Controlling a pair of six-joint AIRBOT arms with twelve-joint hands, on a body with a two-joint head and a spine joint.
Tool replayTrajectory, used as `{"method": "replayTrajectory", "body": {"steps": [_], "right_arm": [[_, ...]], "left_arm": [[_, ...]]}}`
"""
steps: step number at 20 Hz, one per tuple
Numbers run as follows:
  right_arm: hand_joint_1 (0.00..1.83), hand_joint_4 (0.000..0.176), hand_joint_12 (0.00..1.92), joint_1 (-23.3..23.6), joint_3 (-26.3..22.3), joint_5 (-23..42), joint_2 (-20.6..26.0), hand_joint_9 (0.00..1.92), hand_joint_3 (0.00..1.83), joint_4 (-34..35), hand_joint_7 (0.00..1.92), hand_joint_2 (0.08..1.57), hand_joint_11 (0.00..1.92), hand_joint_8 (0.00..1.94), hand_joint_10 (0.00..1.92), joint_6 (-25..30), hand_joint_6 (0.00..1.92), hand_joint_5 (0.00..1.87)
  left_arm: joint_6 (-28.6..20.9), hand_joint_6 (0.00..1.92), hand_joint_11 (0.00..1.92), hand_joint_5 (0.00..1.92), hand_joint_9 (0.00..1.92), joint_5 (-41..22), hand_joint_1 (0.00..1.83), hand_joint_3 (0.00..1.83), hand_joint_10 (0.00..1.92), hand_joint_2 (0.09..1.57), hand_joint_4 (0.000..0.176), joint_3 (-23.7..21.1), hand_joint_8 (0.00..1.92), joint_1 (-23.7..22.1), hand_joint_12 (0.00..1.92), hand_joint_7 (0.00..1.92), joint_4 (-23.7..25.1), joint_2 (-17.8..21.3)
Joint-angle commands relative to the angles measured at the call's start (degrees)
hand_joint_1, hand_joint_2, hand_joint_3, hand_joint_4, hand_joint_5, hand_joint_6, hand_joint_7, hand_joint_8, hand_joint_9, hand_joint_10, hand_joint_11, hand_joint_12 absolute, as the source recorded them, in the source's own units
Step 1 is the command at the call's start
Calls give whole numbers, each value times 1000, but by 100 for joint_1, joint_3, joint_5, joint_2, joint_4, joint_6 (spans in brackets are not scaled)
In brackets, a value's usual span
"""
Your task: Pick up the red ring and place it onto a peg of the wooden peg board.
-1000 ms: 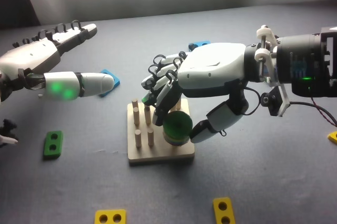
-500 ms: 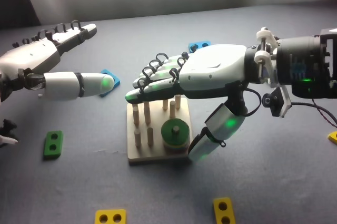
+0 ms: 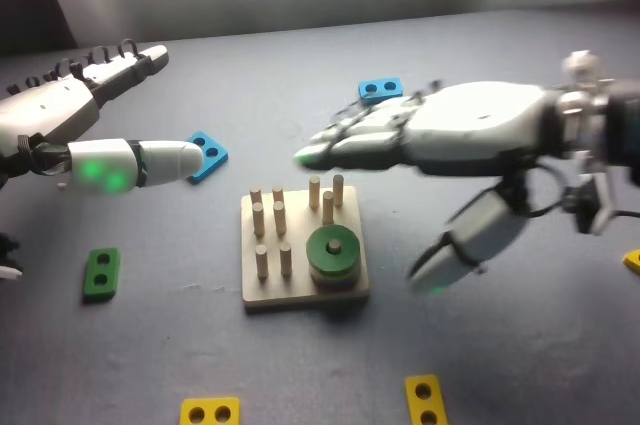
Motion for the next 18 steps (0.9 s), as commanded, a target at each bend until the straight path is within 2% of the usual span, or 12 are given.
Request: {"method": "replayTrajectory", "body": {"steps": [1, 4, 5, 7, 11, 12, 13, 14, 15, 16, 17, 18], "right_arm": [[715, 114, 10, 41, -76, 604, 104, 0, 7, 661, 0, 879, 4, 0, 0, -229, 0, 0], [777, 130, 0, -155, -468, 1209, 753, 0, 6, 2284, 0, 880, 0, 0, 0, -1360, 0, 0], [732, 87, 0, -245, -602, 1516, 983, 0, 7, 2800, 0, 885, 0, 0, 0, -1685, 0, 0], [757, 74, 0, -417, -850, 2111, 1375, 0, 0, 3618, 0, 866, 0, 0, 0, -2201, 0, 0], [763, 71, 0, -733, -1218, 3354, 1951, 0, 0, 4617, 0, 861, 0, 0, 0, -2693, 0, 0], [696, 46, 0, -761, -1283, 3598, 2043, 0, 1, 4762, 0, 870, 0, 0, 0, -2766, 0, 0], [601, 51, 0, -780, -1358, 3837, 2157, 0, 34, 4894, 0, 940, 0, 0, 0, -2868, 0, 0], [572, 67, 0, -801, -1411, 4014, 2243, 0, 54, 4989, 0, 984, 0, 0, 0, -2937, 0, 0], [655, 104, 0, -851, -1499, 4297, 2400, 0, 65, 5128, 0, 1015, 0, 0, 0, -3033, 0, 0], [563, 107, 0, -879, -1548, 4438, 2482, 0, 116, 5194, 0, 1137, 0, 0, 0, -3081, 0, 0], [486, 162, 0, -935, -1628, 4669, 2625, 0, 124, 5309, 0, 1169, 0, 0, 0, -3170, 0, 0], [346, 148, 0, -1000, -1695, 4863, 2727, 0, 149, 5409, 0, 1244, 0, 0, 0, -3228, 0, 0]], "left_arm": [[-47, 0, 0, 0, 0, -812, 280, 0, 0, 900, 176, -19, 0, -9, 0, 0, 19, 70], [-211, 0, 0, 0, 0, -1367, 311, 0, 0, 899, 176, -259, 0, 108, 0, 0, 63, 293], [-278, 0, 0, 0, 0, -1626, 314, 0, 0, 879, 176, -375, 0, 143, 0, 0, 115, 400], [-313, 0, 0, 0, 0, -2125, 341, 0, 0, 892, 163, -631, 0, 174, 0, 0, 221, 669], [-479, 0, 0, 0, 0, -3389, 349, 0, 0, 895, 160, -1185, 0, 399, 0, 0, 372, 1281], [-544, 0, 0, 0, 0, -3685, 397, 16, 0, 936, 173, -1305, 0, 510, 0, 0, 365, 1421], [-605, 0, 0, 0, 0, -4063, 429, 15, 0, 939, 168, -1428, 0, 634, 0, 0, 338, 1571], [-617, 0, 0, 0, 0, -4332, 349, 22, 0, 960, 149, -1535, 0, 740, 0, 0, 303, 1700], [-619, 0, 0, 0, 0, -4619, 386, 12, 0, 947, 144, -1652, 0, 854, 0, 0, 269, 1843], [-624, 0, 6, 0, 0, -4792, 389, 23, 0, 974, 130, -1709, 0, 907, 3, 0, 259, 1917], [-631, 0, 0, 0, 0, -5035, 362, 34, 0, 1006, 125, -1794, 0, 985, 0, 0, 242, 2026], [-631, 0, 0, 0, 0, -5201, 306, 23, 0, 1075, 130, -1850, 0, 1045, 0, 0, 226, 2097]]}}
